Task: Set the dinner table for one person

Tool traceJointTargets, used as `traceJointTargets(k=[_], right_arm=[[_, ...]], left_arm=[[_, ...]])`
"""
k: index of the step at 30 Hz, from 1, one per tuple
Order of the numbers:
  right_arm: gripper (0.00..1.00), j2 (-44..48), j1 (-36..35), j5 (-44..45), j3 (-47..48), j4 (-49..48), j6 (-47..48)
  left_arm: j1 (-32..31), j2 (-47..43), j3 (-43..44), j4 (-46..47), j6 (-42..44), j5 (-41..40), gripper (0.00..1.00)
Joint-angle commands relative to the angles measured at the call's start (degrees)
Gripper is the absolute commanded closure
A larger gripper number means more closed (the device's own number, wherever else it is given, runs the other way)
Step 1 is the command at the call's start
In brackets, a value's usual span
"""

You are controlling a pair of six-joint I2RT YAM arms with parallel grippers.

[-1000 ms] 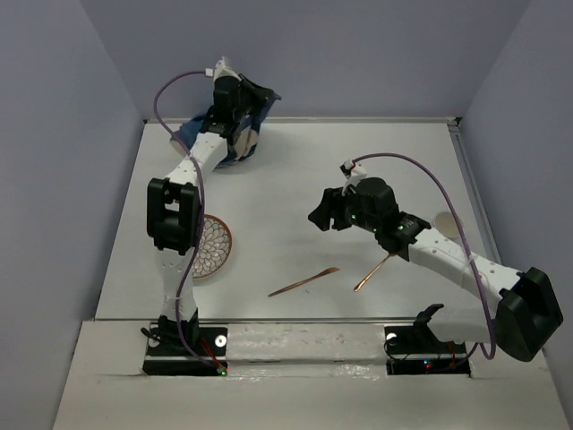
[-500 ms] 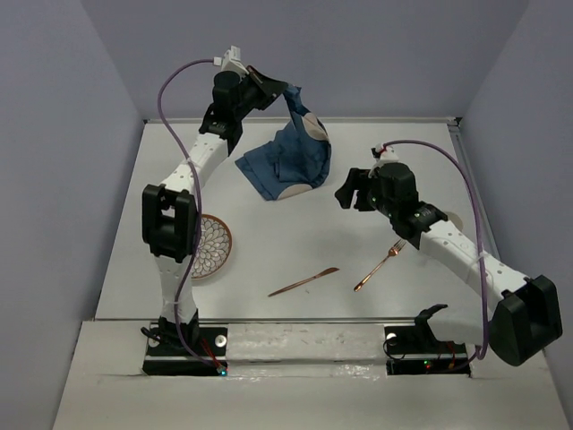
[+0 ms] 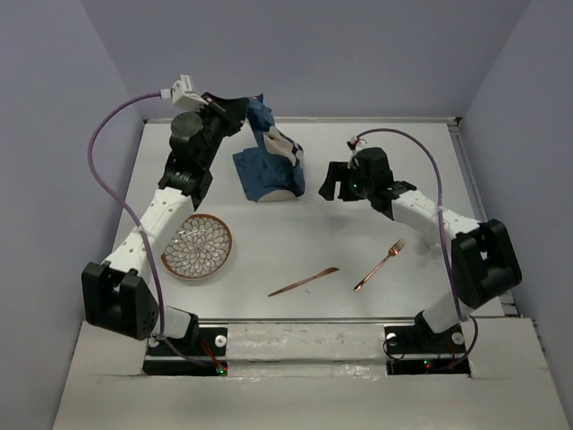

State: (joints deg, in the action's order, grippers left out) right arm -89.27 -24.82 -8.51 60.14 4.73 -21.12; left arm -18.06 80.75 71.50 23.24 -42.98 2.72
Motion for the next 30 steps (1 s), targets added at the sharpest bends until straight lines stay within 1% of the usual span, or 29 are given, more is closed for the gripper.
traceJointTargets(k=[1,2,3,4,5,8,12,13,14,15,18,21,22,24,26,27,30], right_arm=[[0.18,-7.91,0.03,-8.96,9.18,-6.66,3.19],[0.17,-12.2,0.03,-10.89,10.77,-7.01,3.2],[0.16,-14.24,0.03,-13.17,12.35,-7.37,3.28],[0.16,-16.17,0.03,-13.2,13.94,-7.37,3.28],[0.15,-18.89,0.03,-15.02,16.39,-7.28,3.89],[0.15,-21.2,-0.58,-20.47,18.61,-7.98,5.04],[0.14,-23.57,-1.11,-21.28,20.63,-9.83,5.92],[0.14,-25.75,-1.11,-22.24,22.02,-9.83,6.44],[0.15,-26.64,-1.11,-25.47,22.65,-9.39,7.75],[0.16,-27.26,-1.11,-26.89,23.0,-8.96,8.37],[0.17,-27.01,-1.11,-30.42,20.29,-9.21,11.28],[0.17,-24.9,-1.11,-25.61,17.3,-9.3,7.34],[0.17,-24.29,-1.11,-20.89,16.07,-9.3,2.54],[0.16,-23.05,-1.11,-17.69,14.49,-11.31,-4.41],[0.16,-23.66,-1.11,-17.85,13.95,-12.64,-7.77],[0.15,-25.14,-1.11,-18.2,14.82,-13.25,-10.23],[0.14,-28.48,-1.72,-19.17,18.42,-13.08,-12.79]], left_arm=[[1.8,-2.35,-7.16,8.13,-3.24,-2.98,1.0],[1.8,-2.96,-8.91,8.74,-4.03,-1.24,1.0],[1.89,-3.32,-9.54,8.83,-4.21,-1.23,1.0],[2.07,-3.67,-10.15,8.84,-4.48,-1.05,1.0],[2.33,-4.02,-11.2,8.92,-4.83,-0.96,1.0],[2.94,-5.86,-12.44,8.92,-5.09,-1.14,1.0],[3.21,-8.15,-15.16,9.36,-5.01,-1.49,1.0],[3.39,-8.76,-15.6,9.45,-4.92,-1.58,1.0],[3.56,-8.94,-16.04,9.62,-5.09,-1.4,1.0],[3.74,-9.12,-16.31,9.63,-5.09,-1.32,1.0],[5.23,-10.43,-17.97,9.54,-5.36,-1.14,1.0],[5.32,-12.19,-20.25,9.54,-4.75,-3.5,1.0],[5.32,-13.85,-21.22,9.54,-4.74,-5.34,1.0],[5.32,-17.54,-25.0,9.28,-5.0,-8.76,1.0],[5.32,-20.18,-27.98,9.19,-5.44,-10.62,1.0],[5.32,-22.28,-30.61,9.19,-5.71,-11.59,1.0],[5.32,-24.76,-34.57,9.27,-6.06,-12.21,1.0]])
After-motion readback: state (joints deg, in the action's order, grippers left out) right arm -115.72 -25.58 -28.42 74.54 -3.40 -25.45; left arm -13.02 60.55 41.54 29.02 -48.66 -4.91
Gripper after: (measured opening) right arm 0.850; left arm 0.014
